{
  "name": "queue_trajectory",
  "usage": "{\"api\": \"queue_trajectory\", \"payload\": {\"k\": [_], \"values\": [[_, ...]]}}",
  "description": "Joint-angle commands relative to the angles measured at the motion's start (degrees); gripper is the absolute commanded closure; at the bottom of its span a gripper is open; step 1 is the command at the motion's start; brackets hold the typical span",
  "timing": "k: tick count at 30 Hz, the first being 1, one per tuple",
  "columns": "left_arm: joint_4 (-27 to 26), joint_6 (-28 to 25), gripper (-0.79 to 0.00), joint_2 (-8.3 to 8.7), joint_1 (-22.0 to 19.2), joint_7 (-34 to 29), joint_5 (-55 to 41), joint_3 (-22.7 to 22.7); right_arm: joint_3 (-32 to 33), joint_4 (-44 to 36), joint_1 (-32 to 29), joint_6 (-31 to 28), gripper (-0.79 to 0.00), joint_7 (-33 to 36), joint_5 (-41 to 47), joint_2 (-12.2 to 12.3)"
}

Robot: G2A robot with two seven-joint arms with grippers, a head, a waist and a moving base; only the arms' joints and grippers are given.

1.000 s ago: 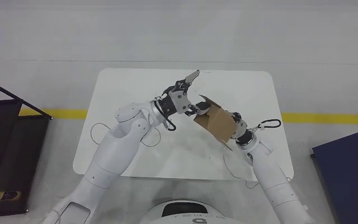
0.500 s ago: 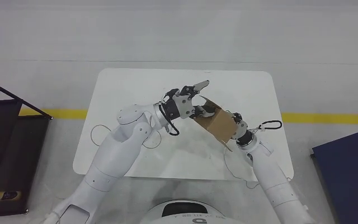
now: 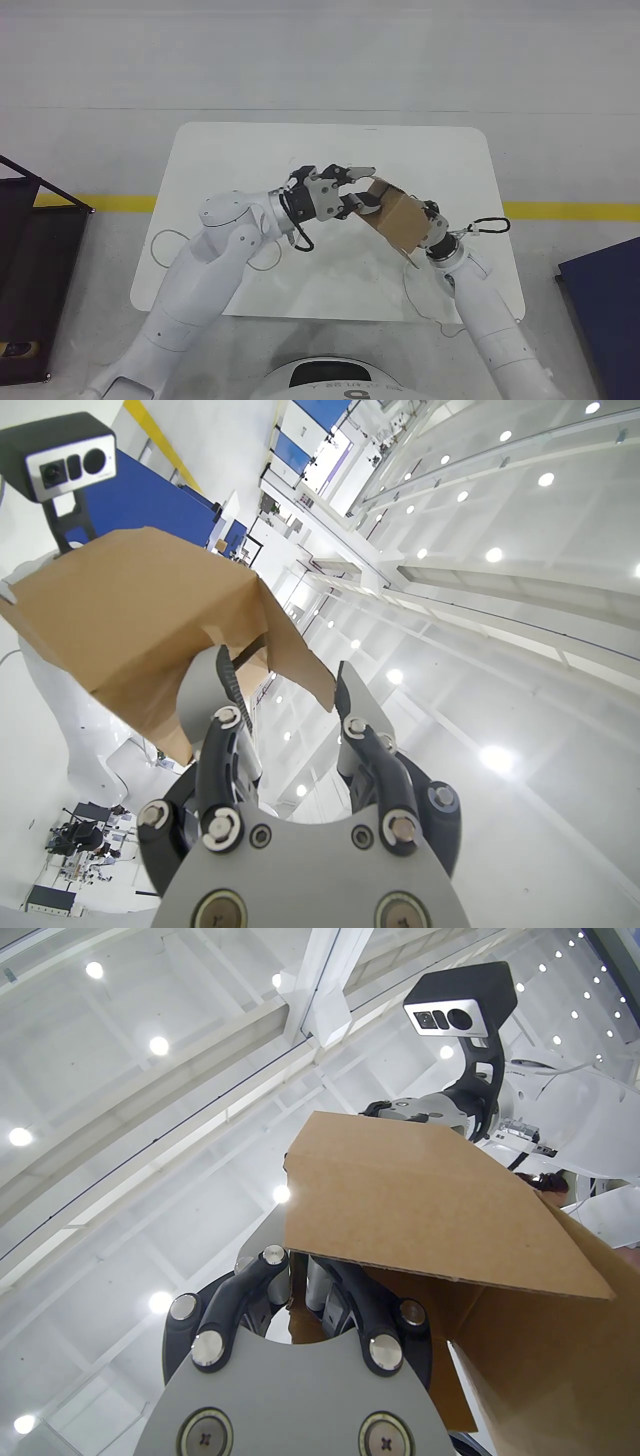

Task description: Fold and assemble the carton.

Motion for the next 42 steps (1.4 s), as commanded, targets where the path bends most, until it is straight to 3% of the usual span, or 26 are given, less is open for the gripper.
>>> {"api": "queue_trajectory", "payload": {"k": [1, 7, 9, 13, 21, 27, 33, 37, 42], "values": [[-0.4, 0.9, -0.348, 0.16, 0.3, 0.0, 0.0, -0.5, -0.1, 0.1, 0.1, -0.2, 0.0, 0.0, 0.3, -0.1], [-1.7, 2.9, -0.302, 0.64, 1.1, -0.6, -0.3, -1.9, -0.2, 0.3, 0.4, -0.8, 0.0, -0.2, 0.5, -0.2], [-1.8, 3.7, -0.225, 0.79, 1.3, -0.9, -0.5, -2.2, -0.3, 0.2, 0.4, -0.9, 0.0, -0.4, 0.3, -0.2], [-1.8, 4.3, -0.172, 0.95, 1.8, -1.3, -2.0, -2.9, -0.4, -0.4, 0.3, -1.0, 0.0, -0.9, -0.1, -0.2], [-1.7, 5.8, -0.145, 1.27, 1.9, -1.6, -2.6, -3.1, -0.3, -1.7, -0.1, -1.4, 0.0, -2.2, -0.7, -0.1], [-0.6, 7.4, -0.215, 1.51, 1.7, -1.6, -2.9, -3.0, -0.5, -2.5, -0.2, -1.1, 0.0, -3.1, -1.2, -0.1], [0.3, 9.8, -0.382, 1.62, 1.1, -2.0, -5.1, -2.7, -0.6, -3.2, -0.3, -1.2, 0.0, -3.7, -1.7, -0.1], [-0.2, 12.4, -0.585, 1.8, 1.2, -2.0, -7.0, -3.0, -0.6, -3.6, -0.3, -1.2, 0.0, -4.0, -2.0, 0.0], [-1.2, 14.4, -0.643, 2.11, 1.7, -1.4, -8.7, -3.8, -0.6, -4.1, -0.2, -1.2, 0.0, -4.1, -2.2, 0.0]]}}
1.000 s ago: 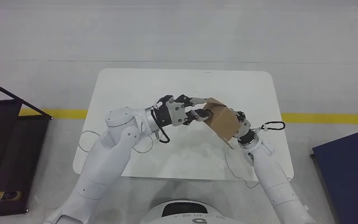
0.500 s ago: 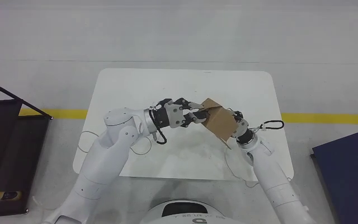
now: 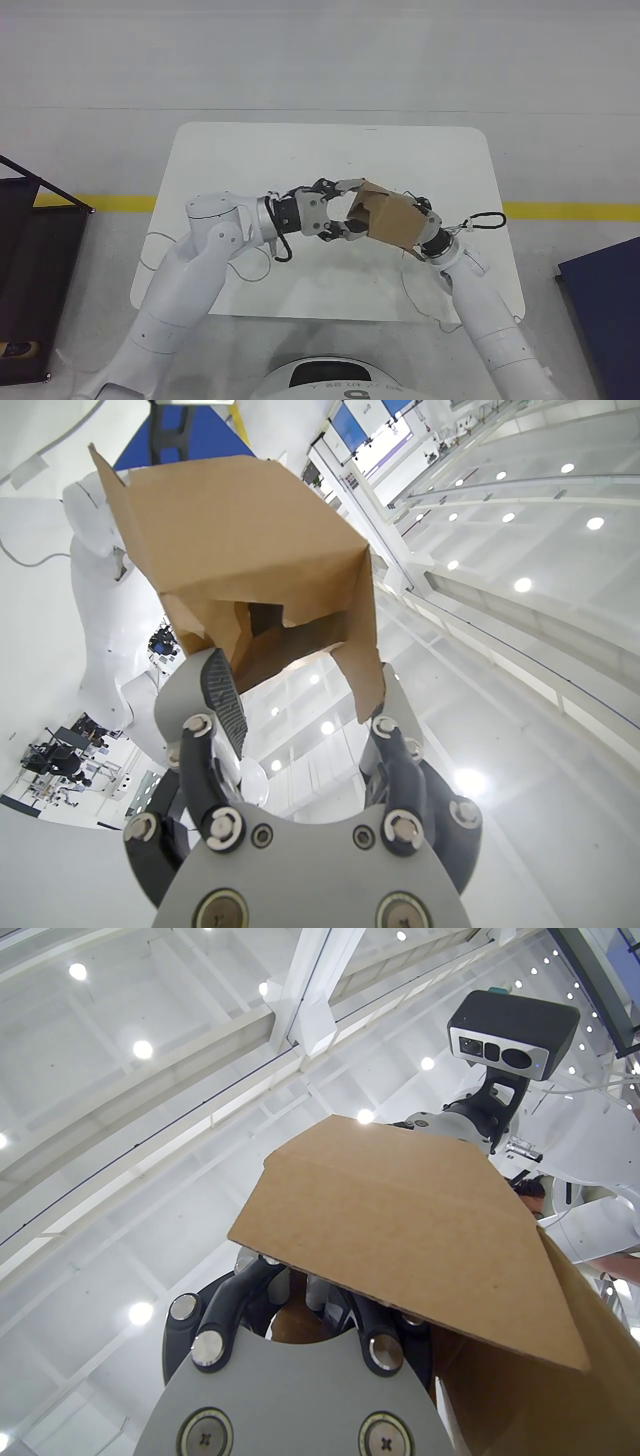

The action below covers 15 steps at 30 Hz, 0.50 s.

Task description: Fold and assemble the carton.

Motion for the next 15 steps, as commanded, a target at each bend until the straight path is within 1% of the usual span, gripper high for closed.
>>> {"api": "queue_trajectory", "payload": {"k": [1, 7, 15], "values": [[-0.4, 0.6, -0.643, 0.14, 0.2, 0.3, -0.4, -0.4, 0.1, -0.2, 0.1, 0.0, 0.0, 0.1, 0.0, 0.0], [-1.4, 2.4, -0.625, 0.59, 0.7, 0.5, -2.2, -1.9, 0.2, -0.5, 0.1, 0.1, 0.0, 0.1, 0.0, 0.1], [-1.5, 2.9, -0.603, 1.18, 1.4, 0.2, -2.3, -2.9, -0.2, -0.9, 0.4, 0.1, 0.0, 0.1, -0.2, 0.1]]}}
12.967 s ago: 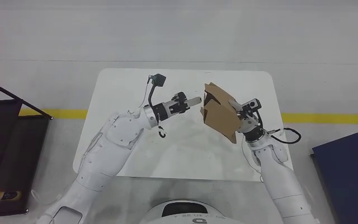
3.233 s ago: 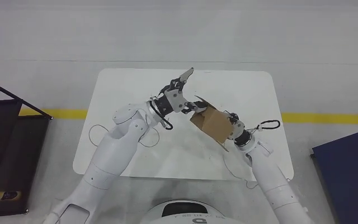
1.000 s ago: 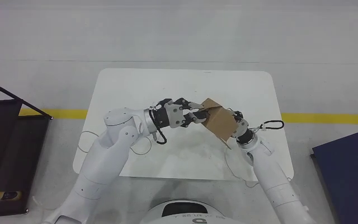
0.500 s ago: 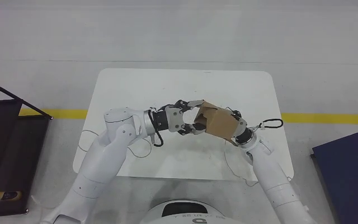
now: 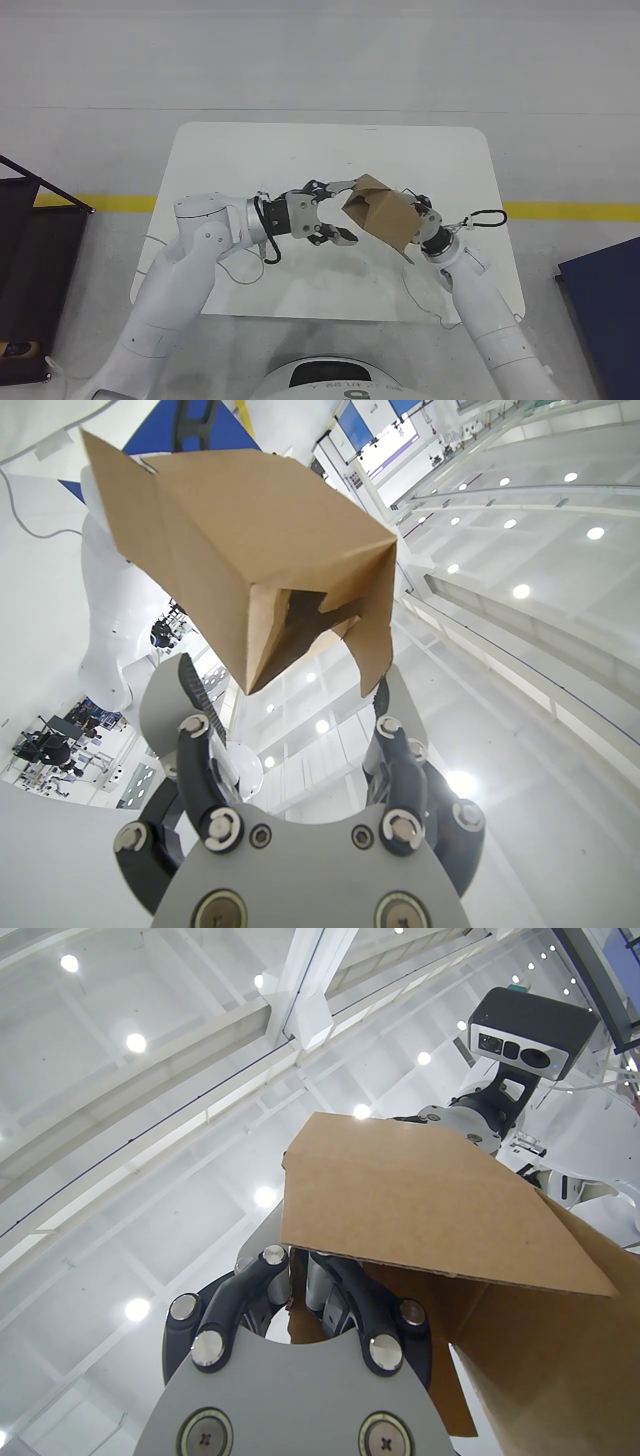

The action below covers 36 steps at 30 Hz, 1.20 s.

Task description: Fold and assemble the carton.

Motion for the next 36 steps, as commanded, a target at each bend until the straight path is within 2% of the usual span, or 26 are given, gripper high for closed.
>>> {"api": "queue_trajectory", "payload": {"k": [1, 14, 36], "values": [[0.2, 0.0, -0.603, 0.15, 0.1, 0.0, 0.3, -0.2, -0.1, -0.1, 0.0, 0.0, 0.0, 0.0, 0.0, 0.0], [1.4, -1.1, -0.603, 0.43, -0.2, 0.7, 5.0, 4.8, -0.4, -0.2, -0.1, 0.1, 0.0, 0.3, 0.0, 0.0], [2.1, -3.8, -0.597, 0.88, -1.6, 0.4, 9.5, 8.9, -0.4, -1.1, -1.3, 1.7, 0.0, 1.4, -0.1, 0.3]]}}
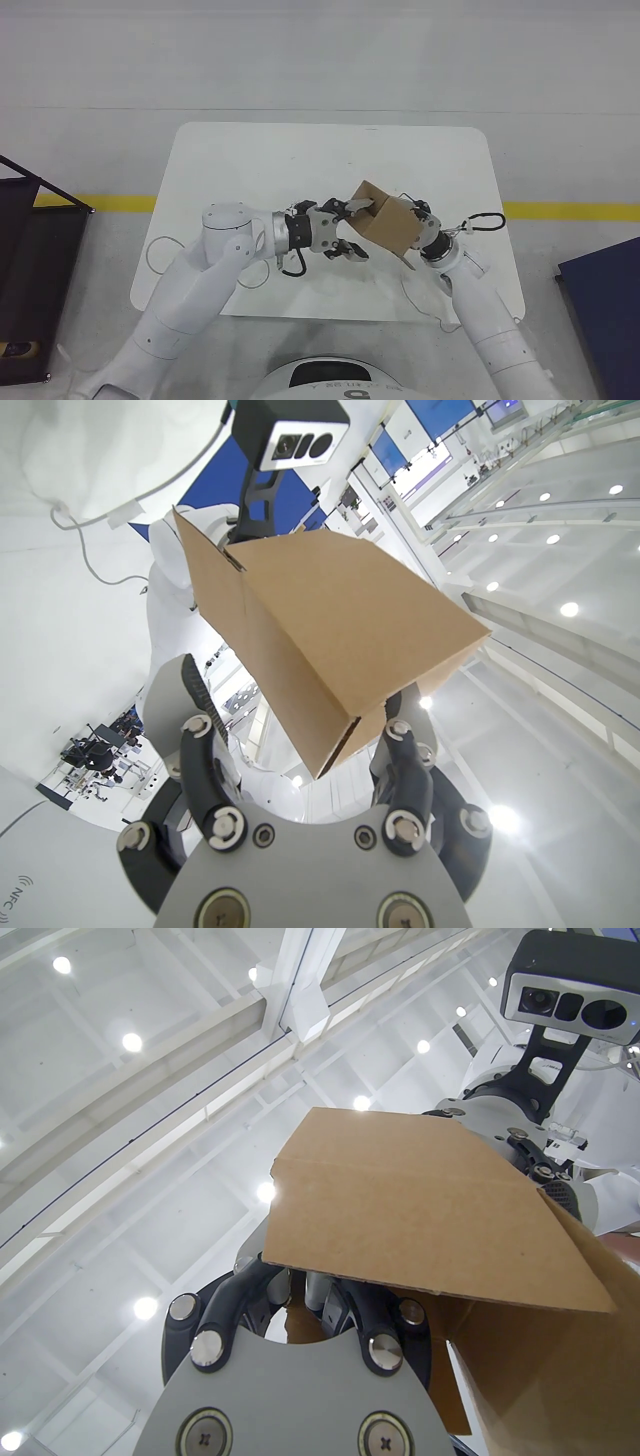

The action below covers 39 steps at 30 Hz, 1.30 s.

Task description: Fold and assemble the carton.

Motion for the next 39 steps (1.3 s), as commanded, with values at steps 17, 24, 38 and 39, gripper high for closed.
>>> {"api": "queue_trajectory", "payload": {"k": [17, 24, 38, 39], "values": [[-5.0, -3.6, -0.785, 1.19, 3.6, 1.0, -1.7, -6.1, -0.1, 2.3, 0.9, -0.6, 0.0, -1.6, 0.9, -0.1], [-6.2, -7.9, -0.785, 1.8, 8.0, 2.3, -4.9, -12.6, 0.9, 3.5, 1.5, -1.2, 0.0, -2.5, 1.3, 0.0], [-5.4, -19.7, -0.785, 4.13, 15.1, 0.5, 15.9, -21.8, -0.9, -0.5, 4.5, -1.8, 0.0, -9.7, -20.3, 1.4], [-4.9, -21.1, -0.785, 4.22, 15.1, -0.2, 17.0, -22.1, -1.3, -1.6, 5.4, -0.7, 0.0, -10.2, -25.2, 1.8]]}}
